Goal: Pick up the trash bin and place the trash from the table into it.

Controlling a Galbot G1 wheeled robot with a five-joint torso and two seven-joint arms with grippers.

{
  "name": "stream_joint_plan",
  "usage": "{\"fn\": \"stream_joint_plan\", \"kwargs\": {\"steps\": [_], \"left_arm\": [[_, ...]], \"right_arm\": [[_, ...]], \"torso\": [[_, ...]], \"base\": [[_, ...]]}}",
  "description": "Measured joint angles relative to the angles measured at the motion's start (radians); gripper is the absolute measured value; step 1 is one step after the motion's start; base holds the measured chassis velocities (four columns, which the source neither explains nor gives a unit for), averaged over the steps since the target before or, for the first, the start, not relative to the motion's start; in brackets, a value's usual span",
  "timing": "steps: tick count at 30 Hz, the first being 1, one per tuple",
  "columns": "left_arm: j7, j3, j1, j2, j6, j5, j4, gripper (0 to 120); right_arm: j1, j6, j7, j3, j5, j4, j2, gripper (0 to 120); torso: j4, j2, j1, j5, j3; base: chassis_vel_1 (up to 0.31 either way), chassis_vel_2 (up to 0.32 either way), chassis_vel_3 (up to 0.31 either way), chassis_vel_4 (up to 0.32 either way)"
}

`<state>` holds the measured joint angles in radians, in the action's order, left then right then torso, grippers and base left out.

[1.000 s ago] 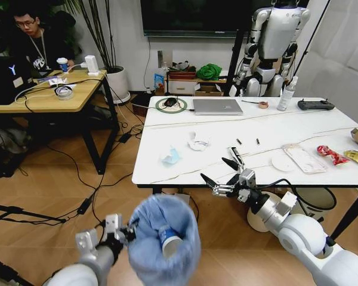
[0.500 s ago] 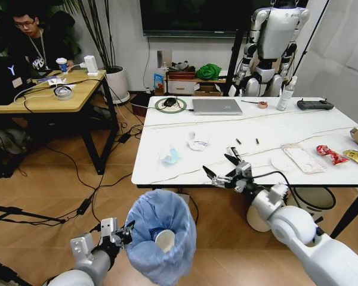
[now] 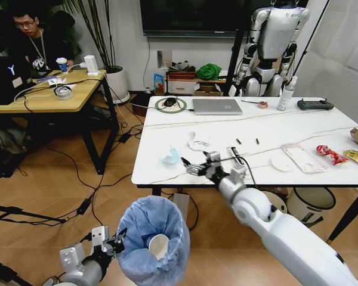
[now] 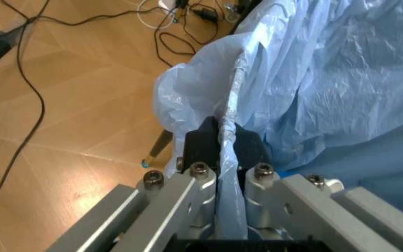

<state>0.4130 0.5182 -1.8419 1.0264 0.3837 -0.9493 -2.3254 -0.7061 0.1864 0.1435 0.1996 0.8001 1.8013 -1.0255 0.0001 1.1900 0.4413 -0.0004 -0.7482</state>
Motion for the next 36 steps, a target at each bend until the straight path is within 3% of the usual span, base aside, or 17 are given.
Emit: {"fn": "stream_joint_plan", "kwargs": {"steps": [25,36], "left_arm": [[0.001,0.000,0.034,0.004,-0.002,-0.005,0.012,0],[0.004,-0.004,0.048,0.002,-0.002,-0.013,0.017,0]], "right_arm": [[0.101,-0.014,-0.054,0.112,-0.098,-0.257,-0.146,100],[0.111,-0.030,-0.086,0.096,-0.112,-0.310,-0.149,60]], "torso": [[-0.0001,0.000,0.000,0.0001,0.000],[-0.0003,0.000,0.000,0.0003,0.000]], "base": [[0.000,0.000,0.000,0.000],[0.000,0.000,0.000,0.000]]}}
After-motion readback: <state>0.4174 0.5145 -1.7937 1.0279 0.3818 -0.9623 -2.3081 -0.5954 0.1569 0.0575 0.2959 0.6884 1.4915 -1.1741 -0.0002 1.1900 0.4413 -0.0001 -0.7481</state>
